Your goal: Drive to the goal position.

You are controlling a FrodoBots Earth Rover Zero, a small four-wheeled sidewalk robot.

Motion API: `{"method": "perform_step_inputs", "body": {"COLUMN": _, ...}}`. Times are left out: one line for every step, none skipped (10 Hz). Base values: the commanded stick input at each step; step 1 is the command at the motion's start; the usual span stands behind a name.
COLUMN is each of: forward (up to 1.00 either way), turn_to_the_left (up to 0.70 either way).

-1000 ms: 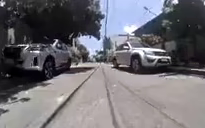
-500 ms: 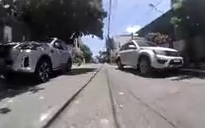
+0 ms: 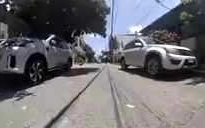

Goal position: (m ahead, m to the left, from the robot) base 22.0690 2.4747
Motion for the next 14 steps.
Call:
{"method": "perform_step_inputs", "body": {"forward": 1.00, "turn_to_the_left": 0.01}}
{"method": "perform_step_inputs", "body": {"forward": 1.00, "turn_to_the_left": 0.01}}
{"method": "perform_step_inputs", "body": {"forward": 1.00, "turn_to_the_left": 0.01}}
{"method": "perform_step_inputs", "body": {"forward": 1.00, "turn_to_the_left": 0.01}}
{"method": "perform_step_inputs", "body": {"forward": 1.00, "turn_to_the_left": 0.01}}
{"method": "perform_step_inputs", "body": {"forward": 1.00, "turn_to_the_left": 0.01}}
{"method": "perform_step_inputs", "body": {"forward": 1.00, "turn_to_the_left": 0.01}}
{"method": "perform_step_inputs", "body": {"forward": 1.00, "turn_to_the_left": 0.01}}
{"method": "perform_step_inputs", "body": {"forward": 1.00, "turn_to_the_left": 0.01}}
{"method": "perform_step_inputs", "body": {"forward": 1.00, "turn_to_the_left": 0.01}}
{"method": "perform_step_inputs", "body": {"forward": 1.00, "turn_to_the_left": 0.01}}
{"method": "perform_step_inputs", "body": {"forward": 1.00, "turn_to_the_left": 0.01}}
{"method": "perform_step_inputs", "body": {"forward": 1.00, "turn_to_the_left": 0.01}}
{"method": "perform_step_inputs", "body": {"forward": 1.00, "turn_to_the_left": 0.01}}
